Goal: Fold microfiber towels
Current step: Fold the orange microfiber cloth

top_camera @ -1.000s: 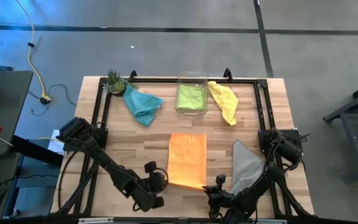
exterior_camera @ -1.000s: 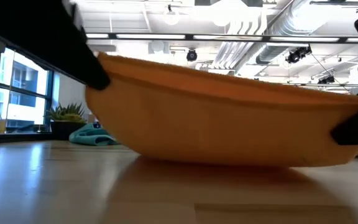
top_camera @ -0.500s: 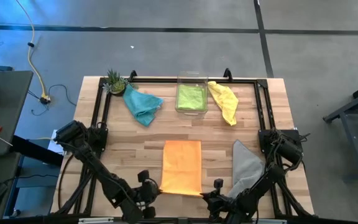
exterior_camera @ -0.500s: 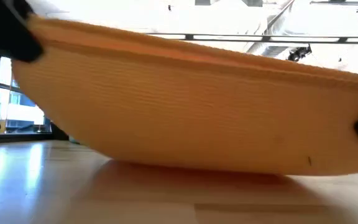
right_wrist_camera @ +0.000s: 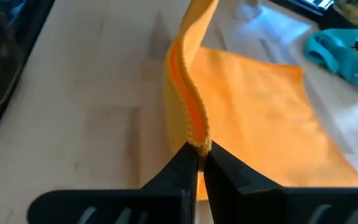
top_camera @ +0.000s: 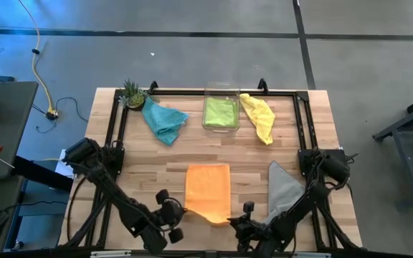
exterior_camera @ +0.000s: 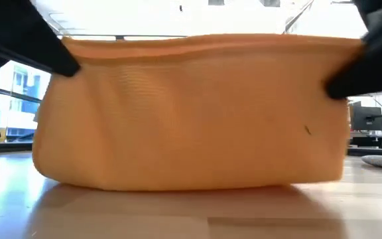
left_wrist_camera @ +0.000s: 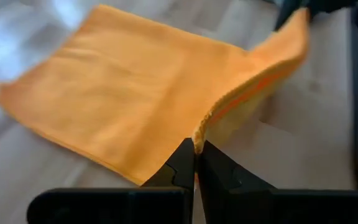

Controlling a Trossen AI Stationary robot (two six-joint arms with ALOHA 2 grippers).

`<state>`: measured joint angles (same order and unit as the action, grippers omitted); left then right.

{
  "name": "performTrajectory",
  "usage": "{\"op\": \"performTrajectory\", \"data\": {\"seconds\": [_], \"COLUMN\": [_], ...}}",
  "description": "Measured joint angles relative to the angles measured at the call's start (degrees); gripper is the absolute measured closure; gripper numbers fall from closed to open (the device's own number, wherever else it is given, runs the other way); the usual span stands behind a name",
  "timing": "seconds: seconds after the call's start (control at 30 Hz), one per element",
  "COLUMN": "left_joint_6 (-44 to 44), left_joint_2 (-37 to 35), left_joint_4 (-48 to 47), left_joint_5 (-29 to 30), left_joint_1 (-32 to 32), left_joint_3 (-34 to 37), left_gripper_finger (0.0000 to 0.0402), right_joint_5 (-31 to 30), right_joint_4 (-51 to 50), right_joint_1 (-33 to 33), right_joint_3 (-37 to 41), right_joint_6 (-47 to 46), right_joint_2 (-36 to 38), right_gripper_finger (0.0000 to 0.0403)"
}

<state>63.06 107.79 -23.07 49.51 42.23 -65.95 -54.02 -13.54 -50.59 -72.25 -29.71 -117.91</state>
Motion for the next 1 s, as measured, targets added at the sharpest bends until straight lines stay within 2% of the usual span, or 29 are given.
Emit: {"op": "performTrajectory", "data": {"seconds": [0.1,0.37,0.7,1.0], "left_joint_6": [1.81,4.80,6.52,5.77], "left_joint_2": [-0.02,-0.26,-3.45,-3.48], "left_joint_4": [-2.43,-9.56,-18.26,-17.63], "left_joint_5": [2.03,2.13,4.92,4.66], "left_joint_1": [-1.07,-5.47,-6.49,-8.80], "left_joint_3": [0.00,0.00,-0.01,2.34], "left_gripper_finger": [0.0402,0.0402,0.0402,0.0402], "right_joint_5": [0.03,2.94,1.47,-0.56], "right_joint_4": [-1.68,-5.89,-10.24,-13.41], "right_joint_1": [1.77,6.92,8.88,11.68], "right_joint_3": [0.00,0.00,0.00,0.00], "right_joint_6": [0.16,-0.25,-1.32,-3.37], "right_joint_2": [1.03,1.51,1.51,1.51], "right_gripper_finger": [0.0389,0.0389,0.0389,0.0389]}}
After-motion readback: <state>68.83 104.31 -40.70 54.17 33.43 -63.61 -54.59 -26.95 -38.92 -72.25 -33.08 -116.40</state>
